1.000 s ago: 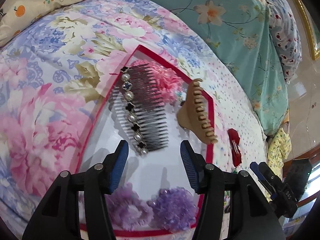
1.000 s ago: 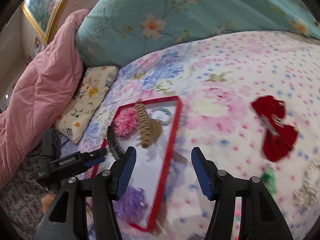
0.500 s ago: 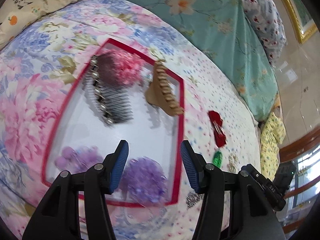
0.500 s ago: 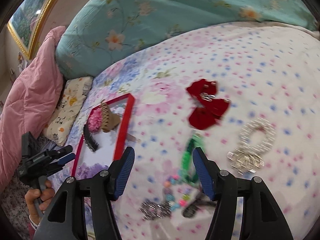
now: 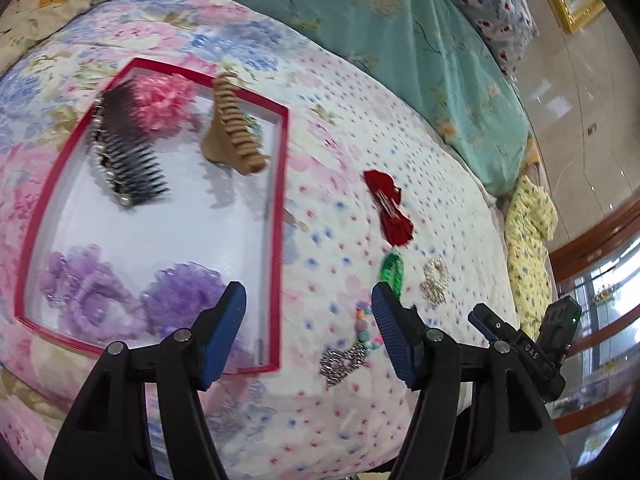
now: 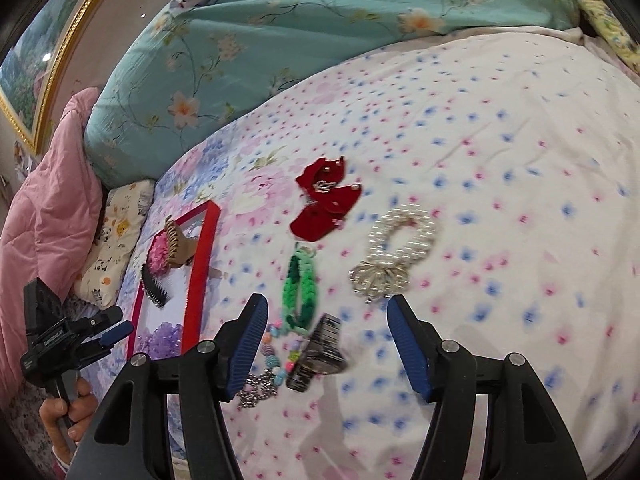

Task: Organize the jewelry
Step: 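Move left tool to green braided hair tie while right tool reaches pearl bracelet, then grasp green braided hair tie with left tool while right tool grasps pearl bracelet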

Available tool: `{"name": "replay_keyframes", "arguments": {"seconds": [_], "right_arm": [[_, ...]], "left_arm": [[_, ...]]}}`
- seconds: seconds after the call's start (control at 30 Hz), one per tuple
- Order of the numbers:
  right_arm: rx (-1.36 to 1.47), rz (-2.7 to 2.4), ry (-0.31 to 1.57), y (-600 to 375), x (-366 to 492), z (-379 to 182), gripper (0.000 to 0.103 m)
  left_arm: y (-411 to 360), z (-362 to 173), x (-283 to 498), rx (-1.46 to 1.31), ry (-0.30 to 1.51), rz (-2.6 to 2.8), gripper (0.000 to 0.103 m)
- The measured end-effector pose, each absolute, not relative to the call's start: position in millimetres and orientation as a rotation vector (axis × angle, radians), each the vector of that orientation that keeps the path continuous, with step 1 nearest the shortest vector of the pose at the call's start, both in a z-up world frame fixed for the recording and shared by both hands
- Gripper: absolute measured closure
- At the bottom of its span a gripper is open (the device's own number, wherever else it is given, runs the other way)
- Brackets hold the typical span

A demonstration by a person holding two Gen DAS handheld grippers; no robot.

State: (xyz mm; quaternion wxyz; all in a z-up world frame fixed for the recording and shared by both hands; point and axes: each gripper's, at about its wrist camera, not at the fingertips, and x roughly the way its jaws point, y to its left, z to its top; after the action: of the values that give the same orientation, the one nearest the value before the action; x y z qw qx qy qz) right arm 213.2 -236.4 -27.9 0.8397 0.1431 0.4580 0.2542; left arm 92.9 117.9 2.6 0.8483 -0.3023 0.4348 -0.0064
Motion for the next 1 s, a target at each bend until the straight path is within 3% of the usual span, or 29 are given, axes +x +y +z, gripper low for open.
{"name": "replay_keyframes", "arguments": {"seconds": [1.0], "right_arm": [[0.248,0.466,1.011,-249.5,252.6,-50.0,0.039]], "left_arm": [[14.7,-31.3,159.3,-0.477,1.079,-0.147,0.038]]}}
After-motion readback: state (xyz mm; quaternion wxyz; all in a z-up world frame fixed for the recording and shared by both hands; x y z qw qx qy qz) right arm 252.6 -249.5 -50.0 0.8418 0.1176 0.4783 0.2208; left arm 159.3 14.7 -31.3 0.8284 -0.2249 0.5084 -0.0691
